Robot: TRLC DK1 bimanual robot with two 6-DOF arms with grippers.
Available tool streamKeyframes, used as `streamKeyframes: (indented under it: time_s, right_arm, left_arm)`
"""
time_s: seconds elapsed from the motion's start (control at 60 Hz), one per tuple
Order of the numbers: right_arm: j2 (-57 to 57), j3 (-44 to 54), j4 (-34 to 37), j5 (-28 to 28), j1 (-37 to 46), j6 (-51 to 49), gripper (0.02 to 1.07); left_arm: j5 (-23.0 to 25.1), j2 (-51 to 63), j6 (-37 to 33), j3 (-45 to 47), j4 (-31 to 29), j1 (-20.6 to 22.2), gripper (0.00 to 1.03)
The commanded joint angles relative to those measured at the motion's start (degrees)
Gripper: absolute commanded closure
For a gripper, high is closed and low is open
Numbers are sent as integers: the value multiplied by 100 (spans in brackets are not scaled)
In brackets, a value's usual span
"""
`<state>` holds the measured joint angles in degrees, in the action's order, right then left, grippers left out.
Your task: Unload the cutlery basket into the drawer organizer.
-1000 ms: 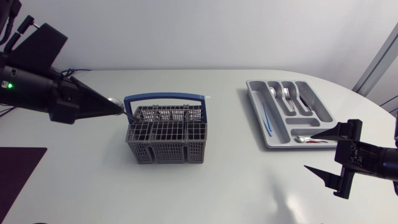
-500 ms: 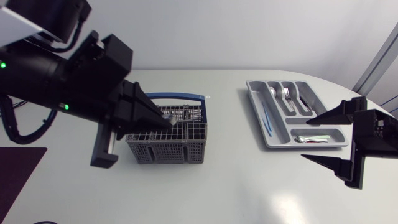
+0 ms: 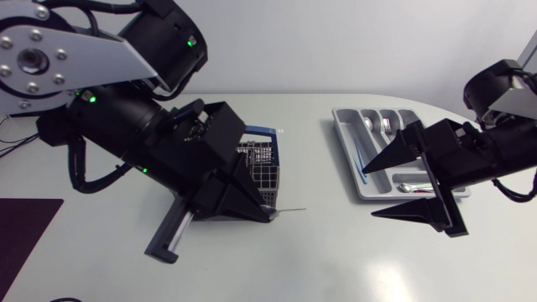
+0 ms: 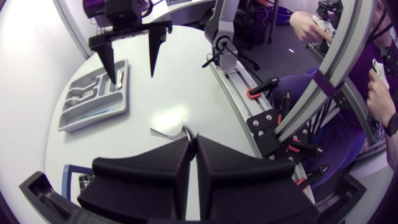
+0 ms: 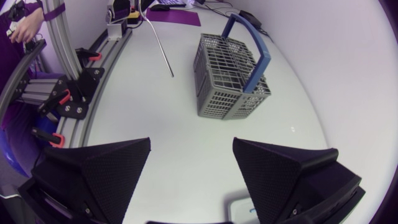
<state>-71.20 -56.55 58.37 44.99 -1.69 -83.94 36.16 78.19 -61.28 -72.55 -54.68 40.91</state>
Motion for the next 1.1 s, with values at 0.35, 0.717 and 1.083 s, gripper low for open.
streamKeyframes:
  time_s: [0.35, 0.717, 1.083]
  right_arm:
    - [-2407, -2351, 3330, 546, -683, -1362, 16]
    - [-2768, -2290, 3427, 554, -1395, -1441, 28]
    - [-2689, -1982, 3734, 686, -1694, -1678, 45]
  left_arm:
    - [497, 829, -833, -672, -114, 286, 100]
    - [796, 1207, -1000, -813, -61, 418, 100]
    - [963, 1321, -1264, -874, -61, 418, 100]
